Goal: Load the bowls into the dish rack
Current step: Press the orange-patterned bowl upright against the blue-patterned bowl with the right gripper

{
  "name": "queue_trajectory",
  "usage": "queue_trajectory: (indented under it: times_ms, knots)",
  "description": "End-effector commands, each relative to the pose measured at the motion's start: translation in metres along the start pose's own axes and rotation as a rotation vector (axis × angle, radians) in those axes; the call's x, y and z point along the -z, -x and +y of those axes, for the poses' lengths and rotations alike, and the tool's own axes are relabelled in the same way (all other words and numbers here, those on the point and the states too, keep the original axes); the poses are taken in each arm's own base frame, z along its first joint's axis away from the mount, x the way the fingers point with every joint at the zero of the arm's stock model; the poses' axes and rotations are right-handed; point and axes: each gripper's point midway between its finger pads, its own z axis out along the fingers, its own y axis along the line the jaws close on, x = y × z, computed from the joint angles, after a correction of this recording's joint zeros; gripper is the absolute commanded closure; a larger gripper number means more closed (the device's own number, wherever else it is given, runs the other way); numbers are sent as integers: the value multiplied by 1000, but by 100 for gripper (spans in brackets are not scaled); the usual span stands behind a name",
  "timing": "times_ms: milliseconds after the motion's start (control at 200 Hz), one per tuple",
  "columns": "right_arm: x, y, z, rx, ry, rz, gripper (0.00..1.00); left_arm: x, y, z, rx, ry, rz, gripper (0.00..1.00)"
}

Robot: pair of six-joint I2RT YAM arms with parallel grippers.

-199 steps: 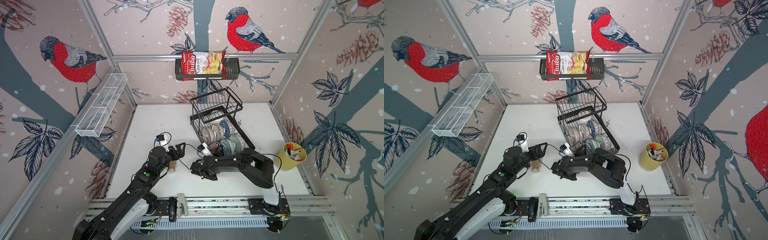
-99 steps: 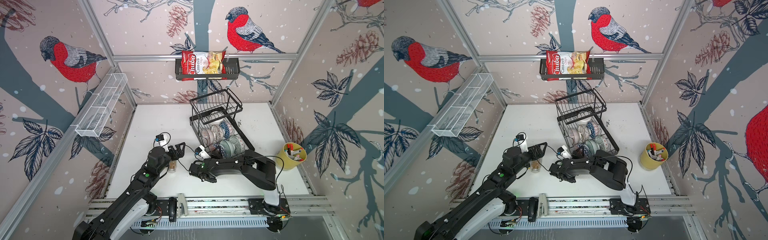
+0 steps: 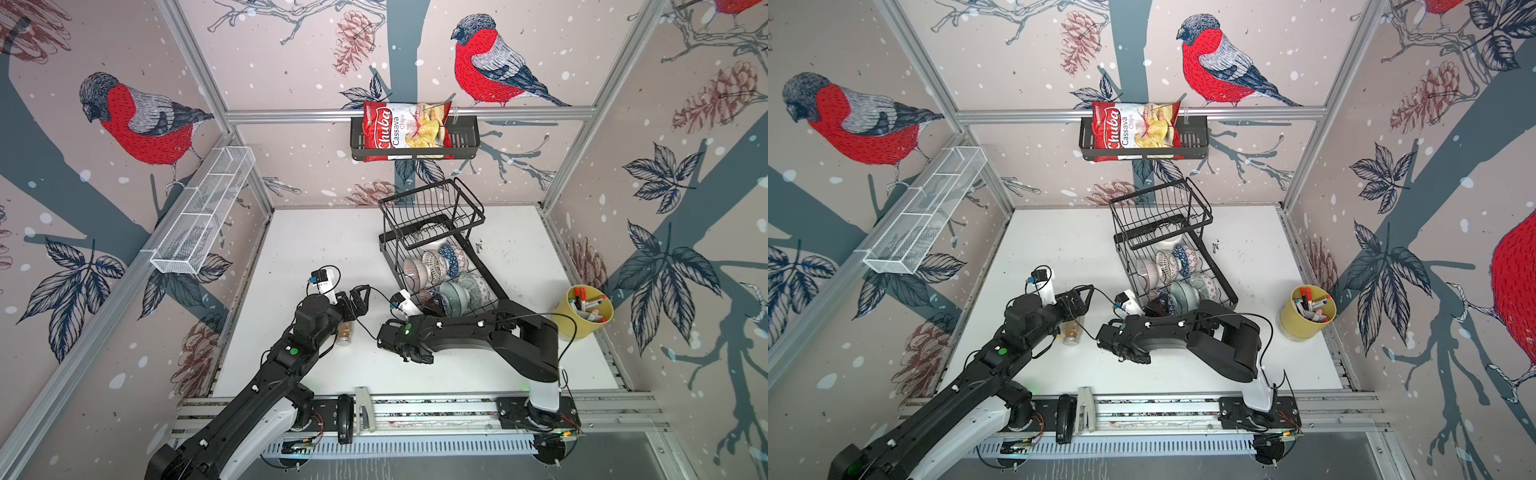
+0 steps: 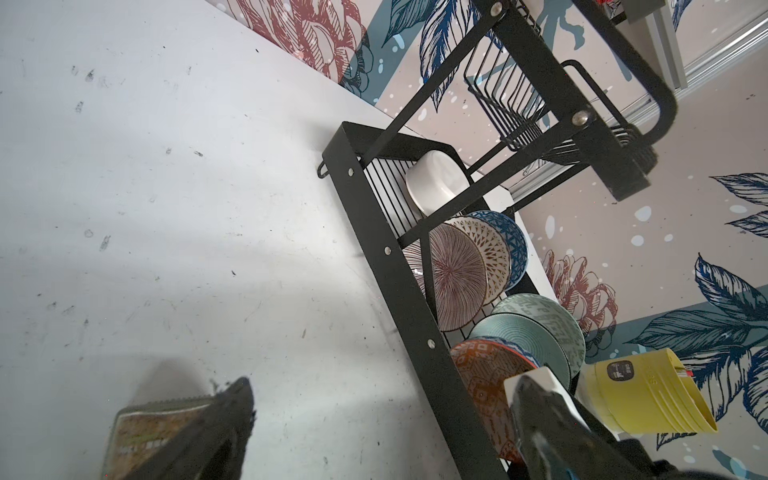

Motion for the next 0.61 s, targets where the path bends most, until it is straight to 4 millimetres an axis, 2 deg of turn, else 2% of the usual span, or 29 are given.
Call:
queue_trajectory:
  times_ms: [0,345,600]
  knots:
    - [6,-9,46,-36,243,72,80,0,-1,-1,0,-6,5,4]
    - [13,6,38,-86,270,45,73,0,-3,1,2,1,9,4]
    - [16,11,37,-108,300,36,71,0,-5,3,3,4,14,4]
